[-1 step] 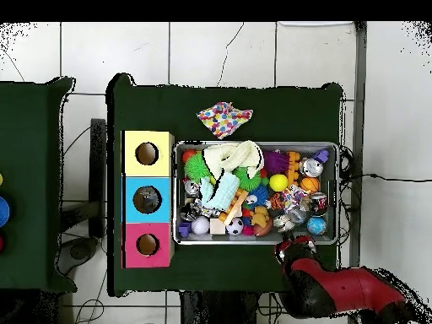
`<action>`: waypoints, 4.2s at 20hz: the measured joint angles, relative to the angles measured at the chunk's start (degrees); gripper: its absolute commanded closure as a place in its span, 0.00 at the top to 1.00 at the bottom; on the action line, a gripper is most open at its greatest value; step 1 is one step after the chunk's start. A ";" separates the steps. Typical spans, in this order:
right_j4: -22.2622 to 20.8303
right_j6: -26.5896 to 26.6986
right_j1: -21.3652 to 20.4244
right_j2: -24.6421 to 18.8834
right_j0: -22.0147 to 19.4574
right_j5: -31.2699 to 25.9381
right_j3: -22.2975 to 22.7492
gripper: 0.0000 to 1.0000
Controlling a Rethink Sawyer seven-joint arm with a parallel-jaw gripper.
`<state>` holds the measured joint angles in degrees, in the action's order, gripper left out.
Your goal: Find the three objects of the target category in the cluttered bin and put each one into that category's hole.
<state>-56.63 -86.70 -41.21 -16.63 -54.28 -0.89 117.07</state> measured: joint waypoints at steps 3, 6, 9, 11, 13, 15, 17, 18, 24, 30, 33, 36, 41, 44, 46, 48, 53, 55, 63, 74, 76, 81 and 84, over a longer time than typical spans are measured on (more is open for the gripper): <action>0.00 0.00 2.33 -0.19 -0.39 0.00 -0.36 0.00; -0.01 0.00 4.76 -0.87 -1.33 0.00 -0.97 0.00; -0.29 0.00 8.31 -2.87 -3.75 -0.03 -1.86 0.00; -0.51 0.00 9.51 -3.76 -4.71 -0.16 -2.16 0.00; -0.78 0.00 10.95 -4.86 -5.98 -0.56 -2.55 0.00; -0.86 0.00 12.06 -5.98 -7.16 -1.12 -2.99 0.00; -0.87 0.00 13.33 -7.45 -8.76 -2.40 -3.59 0.00; -0.88 0.00 13.59 -7.79 -9.15 -2.88 -3.74 0.00; -0.89 0.00 14.59 -9.83 -11.03 -5.57 -4.97 0.00; -0.94 0.00 14.09 -10.41 -9.92 -6.49 -5.33 0.00; -1.20 0.00 12.69 -9.33 -7.27 -6.49 -5.17 0.00; -1.23 0.00 10.25 -6.95 -2.79 -6.48 -4.81 0.00; -1.12 -0.01 5.68 -1.45 6.37 -6.35 -4.15 0.00; -0.18 -0.02 2.53 0.27 10.04 -6.34 -2.73 0.00; 0.93 -0.02 0.70 0.38 10.91 -6.33 -1.47 0.00; 2.88 -0.02 -1.35 0.02 10.80 -6.33 0.24 0.00; 8.40 -0.02 -5.28 -2.30 7.67 -6.67 3.59 0.00; 10.75 -0.02 -6.78 -3.58 5.77 -7.75 4.03 0.00; 12.45 -0.02 -8.07 -6.92 1.50 -13.19 3.14 0.00; 12.42 -0.02 -2.57 -13.97 -3.90 -17.45 -3.07 0.00; 12.28 0.01 -1.76 -14.62 -4.41 -17.44 -3.68 0.00; 10.08 0.02 2.71 -17.91 -7.44 -17.45 -6.52 1.00; 9.82 0.02 3.23 -18.32 -7.88 -17.46 -6.71 1.00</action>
<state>-46.80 -86.67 -37.98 -34.95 -62.16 -18.35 110.35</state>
